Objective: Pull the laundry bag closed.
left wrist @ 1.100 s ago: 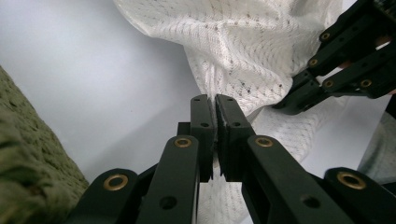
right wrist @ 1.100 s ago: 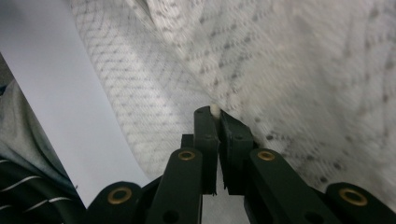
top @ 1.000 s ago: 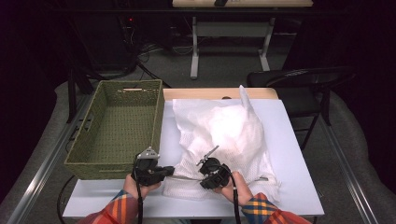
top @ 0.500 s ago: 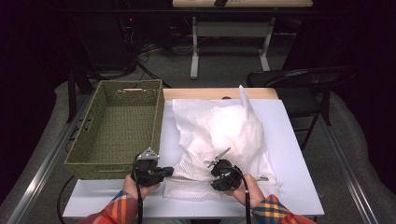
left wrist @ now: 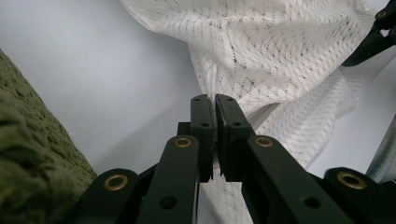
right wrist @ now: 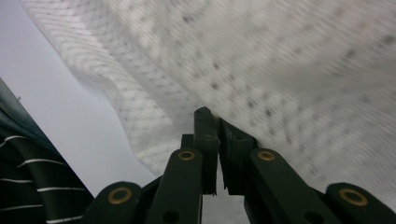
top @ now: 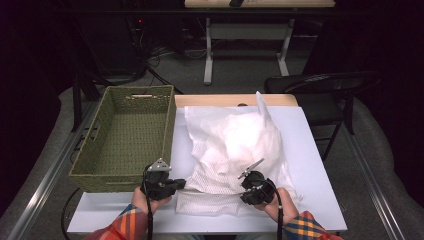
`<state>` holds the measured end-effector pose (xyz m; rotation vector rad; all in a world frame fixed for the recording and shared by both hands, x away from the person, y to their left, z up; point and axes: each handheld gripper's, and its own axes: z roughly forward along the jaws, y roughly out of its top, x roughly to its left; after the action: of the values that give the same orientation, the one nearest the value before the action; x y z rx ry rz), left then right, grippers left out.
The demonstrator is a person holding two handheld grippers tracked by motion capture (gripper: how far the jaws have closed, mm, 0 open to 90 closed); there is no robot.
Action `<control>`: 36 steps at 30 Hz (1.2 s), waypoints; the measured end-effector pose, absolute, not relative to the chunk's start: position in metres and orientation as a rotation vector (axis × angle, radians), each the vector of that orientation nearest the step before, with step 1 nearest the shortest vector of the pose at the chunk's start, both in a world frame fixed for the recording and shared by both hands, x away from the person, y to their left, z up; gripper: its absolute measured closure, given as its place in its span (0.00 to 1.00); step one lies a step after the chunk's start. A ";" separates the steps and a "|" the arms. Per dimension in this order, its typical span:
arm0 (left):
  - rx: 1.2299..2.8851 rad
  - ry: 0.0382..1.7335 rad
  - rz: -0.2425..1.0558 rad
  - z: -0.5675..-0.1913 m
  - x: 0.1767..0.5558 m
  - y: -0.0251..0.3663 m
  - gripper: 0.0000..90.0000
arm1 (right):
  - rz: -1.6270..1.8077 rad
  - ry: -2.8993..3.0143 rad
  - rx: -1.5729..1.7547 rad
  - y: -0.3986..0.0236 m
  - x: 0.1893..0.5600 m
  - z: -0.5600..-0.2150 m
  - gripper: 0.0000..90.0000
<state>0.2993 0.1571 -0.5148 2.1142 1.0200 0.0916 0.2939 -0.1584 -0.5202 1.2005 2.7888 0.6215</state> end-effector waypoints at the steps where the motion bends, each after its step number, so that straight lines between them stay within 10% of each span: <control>1: 2.115 1.020 0.092 -0.515 0.299 0.157 0.96 | 0.621 2.779 1.205 -0.162 0.294 -0.520 0.97; 36: 2.115 1.026 0.098 -0.515 0.299 0.157 0.96 | 0.569 2.641 1.420 -0.244 0.291 -0.522 0.97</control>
<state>0.2990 0.1571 -0.5151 2.1151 1.0257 0.0983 0.2910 -0.2435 -0.5217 1.4202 2.6407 0.5688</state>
